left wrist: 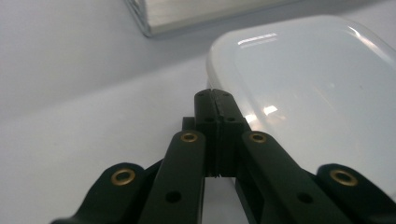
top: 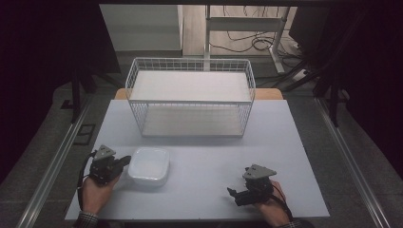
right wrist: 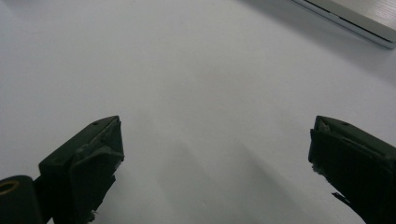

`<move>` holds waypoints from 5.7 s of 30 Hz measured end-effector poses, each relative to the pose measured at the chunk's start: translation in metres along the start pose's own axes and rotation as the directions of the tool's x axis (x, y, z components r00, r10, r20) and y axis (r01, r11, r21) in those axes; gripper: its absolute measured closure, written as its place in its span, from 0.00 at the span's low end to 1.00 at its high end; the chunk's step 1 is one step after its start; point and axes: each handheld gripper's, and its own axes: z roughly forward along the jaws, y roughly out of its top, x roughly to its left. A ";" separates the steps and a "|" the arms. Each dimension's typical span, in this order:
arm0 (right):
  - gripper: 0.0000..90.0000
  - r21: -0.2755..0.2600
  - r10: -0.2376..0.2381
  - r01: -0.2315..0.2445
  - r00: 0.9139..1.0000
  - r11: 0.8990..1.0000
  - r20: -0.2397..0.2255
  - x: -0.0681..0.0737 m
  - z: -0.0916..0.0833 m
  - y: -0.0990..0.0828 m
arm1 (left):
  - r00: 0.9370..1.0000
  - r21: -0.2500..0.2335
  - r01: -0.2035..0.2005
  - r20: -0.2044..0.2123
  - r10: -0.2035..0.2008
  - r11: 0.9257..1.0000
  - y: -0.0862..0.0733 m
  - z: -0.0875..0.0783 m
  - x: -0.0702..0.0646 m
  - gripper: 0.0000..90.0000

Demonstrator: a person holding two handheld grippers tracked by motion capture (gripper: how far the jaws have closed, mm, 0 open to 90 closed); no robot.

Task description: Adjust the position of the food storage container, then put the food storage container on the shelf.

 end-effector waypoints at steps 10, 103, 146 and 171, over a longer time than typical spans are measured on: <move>0.04 0.005 0.000 0.000 1.000 1.000 -0.001 0.000 0.000 0.000 | 0.996 0.025 -0.054 0.066 0.052 0.998 -0.003 0.004 -0.026 1.00; 0.09 -0.020 0.135 -0.141 0.975 0.990 -0.177 0.011 0.028 0.071 | 0.919 0.001 -0.254 0.312 0.241 0.967 0.048 0.060 -0.107 0.06; 0.87 -0.081 0.274 -0.293 0.944 0.953 -0.184 0.000 0.017 0.086 | 0.935 -0.097 0.016 0.353 0.019 0.995 0.055 0.044 -0.088 0.87; 0.85 -0.091 0.293 -0.301 0.952 0.949 -0.089 -0.059 0.075 0.131 | 0.952 -0.045 0.076 0.300 -0.059 0.996 0.114 0.110 -0.052 0.86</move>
